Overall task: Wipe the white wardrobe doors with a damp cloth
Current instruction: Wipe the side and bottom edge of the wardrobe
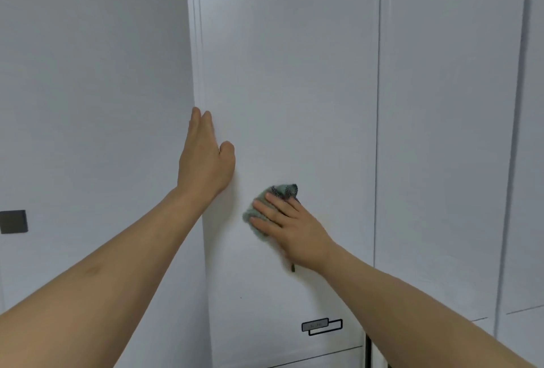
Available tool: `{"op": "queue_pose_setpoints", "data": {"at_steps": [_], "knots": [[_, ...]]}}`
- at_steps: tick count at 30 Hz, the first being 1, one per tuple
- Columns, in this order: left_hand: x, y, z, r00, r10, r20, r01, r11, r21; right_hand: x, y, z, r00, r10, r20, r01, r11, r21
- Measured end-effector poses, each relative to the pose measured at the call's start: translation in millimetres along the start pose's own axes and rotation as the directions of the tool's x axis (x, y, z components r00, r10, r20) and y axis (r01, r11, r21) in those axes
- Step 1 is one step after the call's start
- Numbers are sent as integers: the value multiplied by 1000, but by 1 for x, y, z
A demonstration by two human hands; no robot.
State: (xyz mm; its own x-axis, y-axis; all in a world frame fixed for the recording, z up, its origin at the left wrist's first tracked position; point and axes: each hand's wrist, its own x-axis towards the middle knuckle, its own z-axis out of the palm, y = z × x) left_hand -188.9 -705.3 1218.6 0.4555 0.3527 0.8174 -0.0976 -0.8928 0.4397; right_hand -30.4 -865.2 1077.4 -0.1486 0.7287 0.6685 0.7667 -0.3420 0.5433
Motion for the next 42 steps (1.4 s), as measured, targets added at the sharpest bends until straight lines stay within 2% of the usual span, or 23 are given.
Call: {"op": "queue_pose_setpoints", "data": {"at_steps": [2, 3, 4, 5, 7, 8, 9, 11, 13, 15, 17, 19, 20, 22, 23, 25, 27, 29, 31, 34, 36, 39, 42], "knots": [[-1, 3, 0, 1000, -15, 26, 14, 999, 44, -6, 22, -20, 986, -162, -44, 159, 985, -60], [-1, 4, 0, 999, -24, 36, 22, 998, 67, 1, 31, -33, 988, -108, -111, 102, 993, -59], [-1, 5, 0, 998, -33, 48, 29, 996, 88, 14, 39, -51, 978, 80, -195, -80, 997, 9], [-2, 6, 1, 997, -41, 61, 35, 994, 107, 29, 50, -67, 920, 291, -264, -279, 957, 82], [-2, 5, 0, 996, -46, 77, 35, 990, 140, 62, 81, -106, 713, 568, -411, -569, 811, 135], [-2, 4, -1, 996, -44, 81, 31, 988, 154, 75, 96, -126, 637, 643, -425, -637, 750, 179], [-2, 4, -2, 996, -37, 82, 23, 987, 162, 85, 111, -142, 611, 677, -410, -655, 723, 219], [-3, 4, -5, 996, -29, 86, 14, 986, 168, 96, 137, -165, 579, 715, -392, -721, 673, 163], [-4, 5, -7, 996, -31, 83, 17, 987, 158, 94, 155, -161, 481, 791, -379, -829, 551, 98], [-7, 5, -4, 998, -1, 57, -10, 982, 187, 82, 149, -141, 503, 804, -318, -833, 549, 70], [-12, 5, 5, 994, 88, 63, -104, 946, 308, 65, 123, -110, 534, 805, -258, -796, 582, 166], [-20, 6, 18, 978, 166, 128, -202, 908, 366, 41, 80, -76, 573, 789, -222, -746, 614, 257], [-25, 9, 25, 969, 187, 159, -235, 896, 377, 28, 54, -59, 628, 754, -191, -709, 656, 258], [-32, 14, 39, 955, 216, 201, -282, 872, 401, -1, 9, -26, 787, 609, -93, -582, 784, 215], [-35, 17, 45, 949, 228, 216, -301, 856, 421, -19, -7, -13, 867, 498, -22, -486, 853, 189], [-38, 22, 53, 942, 241, 232, -325, 823, 466, -46, -13, -3, 957, 271, 105, -285, 946, 154], [-41, 24, 57, 946, 233, 227, -317, 814, 487, -57, 5, -13, 971, 148, 190, -175, 975, 139], [-41, 22, 57, 954, 210, 214, -290, 825, 484, -50, 36, -34, 956, 234, 177, -255, 960, 111], [-41, 18, 56, 961, 195, 196, -267, 839, 474, -33, 80, -60, 881, 472, 38, -473, 871, 136], [-42, 11, 54, 965, 189, 180, -253, 844, 474, -12, 136, -97, 669, 728, -149, -695, 684, 221], [-44, 5, 52, 966, 193, 174, -254, 839, 481, -16, 147, -101, 593, 789, -163, -742, 614, 271], [-48, -4, 50, 960, 219, 173, -276, 835, 477, -44, 121, -73, 532, 816, -225, -770, 577, 274], [-56, -9, 52, 951, 239, 198, -306, 829, 468, -68, 57, -28, 378, 903, -206, -821, 429, 377]]}}
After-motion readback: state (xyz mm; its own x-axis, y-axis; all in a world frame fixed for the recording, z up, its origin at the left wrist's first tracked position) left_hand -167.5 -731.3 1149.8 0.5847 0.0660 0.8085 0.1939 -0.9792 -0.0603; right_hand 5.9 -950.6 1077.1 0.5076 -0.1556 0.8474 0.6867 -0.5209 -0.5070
